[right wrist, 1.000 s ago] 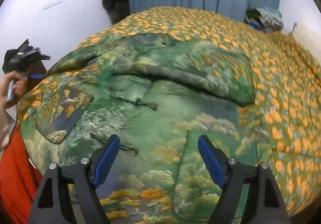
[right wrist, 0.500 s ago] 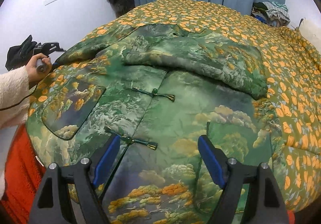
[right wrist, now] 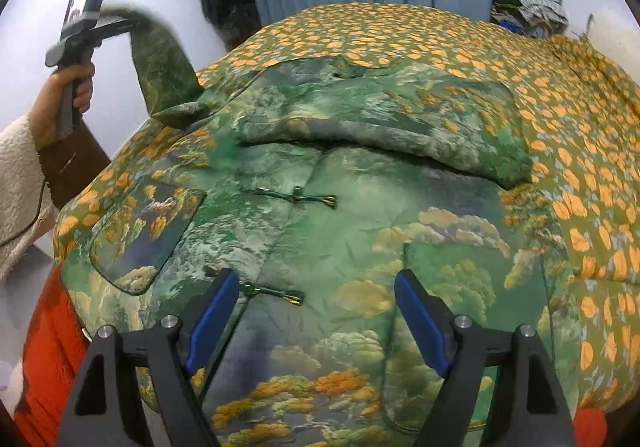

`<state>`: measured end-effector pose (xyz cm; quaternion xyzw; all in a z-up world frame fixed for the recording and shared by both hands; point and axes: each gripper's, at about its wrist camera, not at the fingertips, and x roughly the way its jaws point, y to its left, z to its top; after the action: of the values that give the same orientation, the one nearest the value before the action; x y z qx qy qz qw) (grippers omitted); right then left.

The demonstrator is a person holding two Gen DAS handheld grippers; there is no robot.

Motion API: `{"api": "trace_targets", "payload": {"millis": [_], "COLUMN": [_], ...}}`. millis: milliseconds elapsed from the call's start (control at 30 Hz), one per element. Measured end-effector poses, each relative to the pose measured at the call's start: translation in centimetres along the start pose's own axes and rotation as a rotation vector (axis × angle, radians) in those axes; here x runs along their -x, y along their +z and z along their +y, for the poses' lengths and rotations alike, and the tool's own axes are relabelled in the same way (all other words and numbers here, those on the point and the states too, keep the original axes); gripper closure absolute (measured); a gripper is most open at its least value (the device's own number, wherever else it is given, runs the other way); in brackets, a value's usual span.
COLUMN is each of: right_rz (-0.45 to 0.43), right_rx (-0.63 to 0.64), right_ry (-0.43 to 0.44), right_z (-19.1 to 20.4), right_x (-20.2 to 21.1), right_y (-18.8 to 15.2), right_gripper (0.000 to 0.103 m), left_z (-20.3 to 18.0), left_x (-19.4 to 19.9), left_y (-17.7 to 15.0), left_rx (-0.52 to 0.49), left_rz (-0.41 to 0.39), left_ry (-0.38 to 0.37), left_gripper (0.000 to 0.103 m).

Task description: Fold large clothes

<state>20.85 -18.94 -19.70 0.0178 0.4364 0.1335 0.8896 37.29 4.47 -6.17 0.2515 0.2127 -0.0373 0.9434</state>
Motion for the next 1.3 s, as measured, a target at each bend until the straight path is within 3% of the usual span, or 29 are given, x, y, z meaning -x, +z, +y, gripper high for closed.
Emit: {"api": "trace_targets", "payload": {"millis": [67,133,233,333,400,500,633,733,900,933,1000,1167,1300], "right_rz": [-0.015,-0.034,-0.051,-0.047,-0.042,-0.052,-0.055,0.005,0.104,0.114,0.095,-0.082,-0.04], "right_rx": [-0.025,-0.049,-0.087,-0.134,-0.165,-0.193,-0.249,-0.298,-0.339,-0.338,-0.286,-0.148,-0.173], "right_ry": [-0.014,-0.035,-0.063,-0.081,-0.076,-0.042,0.089,0.225,0.273,0.267,0.226,0.218,0.197], "right_z": [-1.0,-2.2,-3.9,-5.7,-6.8,-8.3,-9.5,-9.4,-7.5,-6.8,-5.0,-1.4,-2.2], "right_x": [0.5,1.1,1.8,2.0,2.1,1.6,-1.2,-6.1,-14.2,-15.0,-14.9,-11.5,-12.1], "right_y": [0.0,0.0,0.1,0.0,0.1,1.9,7.1,11.5,15.3,15.6,16.6,21.1,20.2], "right_gripper": [0.021,0.021,0.021,0.021,0.021,0.021,0.021,0.021,0.022,0.026,0.089,0.089,0.089], "left_z": [-6.5,-11.0,-16.6,-19.1,-19.2,-17.9,-13.8,-10.7,-6.5,-5.8,-3.9,-0.6,1.4], "left_x": [0.7,0.9,0.0,-0.4,0.5,2.0,3.7,4.9,6.7,7.0,7.5,5.6,4.9], "left_y": [0.5,0.0,-2.2,-5.1,-6.2,-6.8,-7.7,-9.2,-11.6,-12.1,-13.2,-14.4,-13.9], "left_rx": [-0.183,-0.275,-0.344,-0.344,-0.313,-0.227,-0.08,0.052,0.208,0.229,0.268,0.411,0.538], "left_rz": [-0.021,-0.001,0.1,0.188,0.209,0.22,0.253,0.28,0.318,0.325,0.334,0.377,0.361], "left_ry": [-0.062,-0.122,-0.234,-0.286,-0.304,-0.337,-0.349,-0.339,-0.299,-0.295,-0.275,-0.235,-0.262], "left_gripper": [0.087,0.086,0.074,0.052,0.029,0.018,0.016,0.015,0.014,0.014,0.014,0.014,0.014]}}
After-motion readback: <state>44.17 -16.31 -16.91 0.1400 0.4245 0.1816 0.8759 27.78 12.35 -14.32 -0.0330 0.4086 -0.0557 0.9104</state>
